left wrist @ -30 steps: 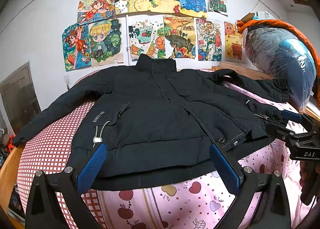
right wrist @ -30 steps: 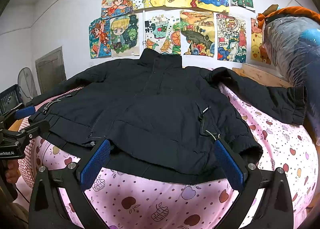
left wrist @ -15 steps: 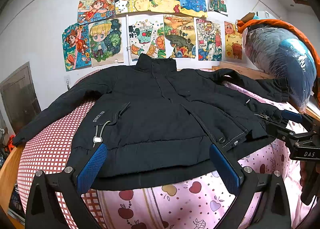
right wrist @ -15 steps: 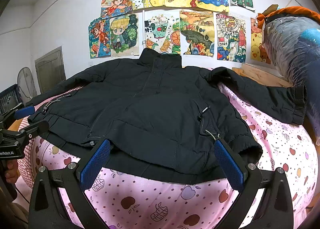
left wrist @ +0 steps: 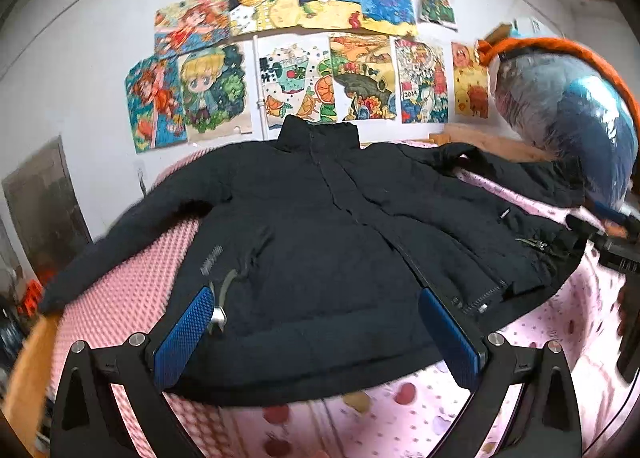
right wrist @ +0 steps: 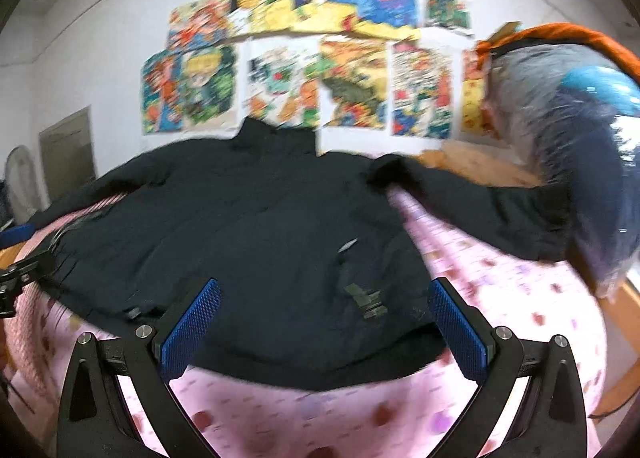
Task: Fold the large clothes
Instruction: 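Grasp the jacket sleeve with the right tool and lift it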
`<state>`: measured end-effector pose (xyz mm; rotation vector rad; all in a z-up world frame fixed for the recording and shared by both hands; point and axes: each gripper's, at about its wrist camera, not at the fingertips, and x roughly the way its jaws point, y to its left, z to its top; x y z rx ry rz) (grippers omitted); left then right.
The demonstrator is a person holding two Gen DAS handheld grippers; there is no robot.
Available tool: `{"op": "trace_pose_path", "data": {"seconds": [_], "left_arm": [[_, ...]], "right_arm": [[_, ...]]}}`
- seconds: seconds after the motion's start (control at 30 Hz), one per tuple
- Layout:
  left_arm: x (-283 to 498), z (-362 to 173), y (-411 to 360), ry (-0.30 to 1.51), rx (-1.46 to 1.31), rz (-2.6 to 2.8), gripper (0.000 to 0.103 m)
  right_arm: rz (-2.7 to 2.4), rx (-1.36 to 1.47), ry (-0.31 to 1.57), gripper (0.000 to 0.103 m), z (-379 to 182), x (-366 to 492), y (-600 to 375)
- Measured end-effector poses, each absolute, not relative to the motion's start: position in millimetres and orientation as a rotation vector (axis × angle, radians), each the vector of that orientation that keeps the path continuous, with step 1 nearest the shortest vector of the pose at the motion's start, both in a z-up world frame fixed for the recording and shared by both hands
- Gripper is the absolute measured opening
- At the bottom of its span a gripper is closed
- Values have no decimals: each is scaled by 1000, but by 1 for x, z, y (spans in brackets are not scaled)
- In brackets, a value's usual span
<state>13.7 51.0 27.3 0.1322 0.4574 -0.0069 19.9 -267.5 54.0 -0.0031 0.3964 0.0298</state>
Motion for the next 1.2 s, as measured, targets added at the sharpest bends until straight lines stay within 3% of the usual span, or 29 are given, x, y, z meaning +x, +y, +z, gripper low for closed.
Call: {"op": "trace_pose_path", "data": {"seconds": [0.2, 0.4, 0.8, 1.0, 1.1, 1.17, 1.2], "left_arm": [[53, 61, 45, 481, 363, -19, 103], [129, 86, 35, 600, 334, -62, 103], [261, 59, 0, 739, 144, -87, 103], [311, 38, -23, 828, 87, -122, 103], [333, 28, -45, 844, 100, -138, 103], [347, 24, -54, 848, 100, -142, 103], [355, 22, -59, 851, 96, -144, 103]], "right_arm": [[-104, 87, 484, 102, 62, 53, -334], [-251, 282, 609, 102, 55, 105, -408], [-469, 744, 595, 102, -3, 163, -493], [-479, 859, 489, 100, -26, 174, -507], [-460, 892, 444, 70, -29, 183, -509], [-505, 908, 444, 43, -31, 186, -512], [-516, 906, 445, 38, -31, 188, -512]]}}
